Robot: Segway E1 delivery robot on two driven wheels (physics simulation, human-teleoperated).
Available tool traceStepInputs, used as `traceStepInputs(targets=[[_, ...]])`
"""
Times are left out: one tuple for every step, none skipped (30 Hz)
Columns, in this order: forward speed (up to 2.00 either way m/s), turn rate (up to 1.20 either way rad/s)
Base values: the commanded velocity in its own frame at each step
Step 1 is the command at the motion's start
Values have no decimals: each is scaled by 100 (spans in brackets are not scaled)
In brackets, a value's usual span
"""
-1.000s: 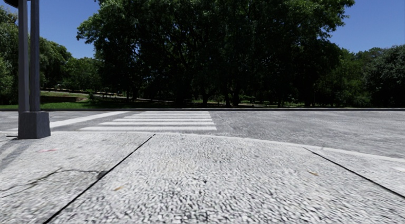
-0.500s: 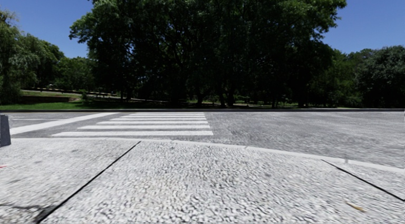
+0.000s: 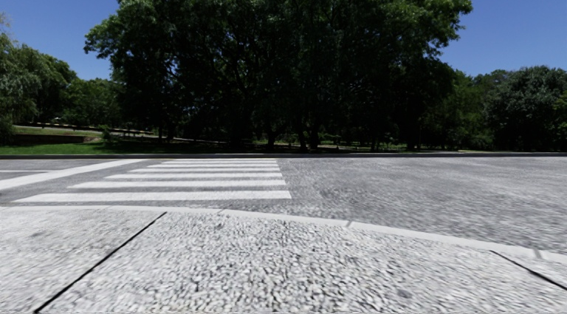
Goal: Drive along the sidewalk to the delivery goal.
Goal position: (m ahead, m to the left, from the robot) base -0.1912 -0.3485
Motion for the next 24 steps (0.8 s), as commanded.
traceStepInputs(targets=[[0,0],[0,0],[0,0],[0,0],[0,0],[0,0],[0,0],[0,0],[0,0],[0,0],[0,0],[0,0],[0,0],[0,0],[0,0],[0,0],[0,0],[0,0],[0,0],[0,0],[0,0],[0,0],[0,0],[0,0]])
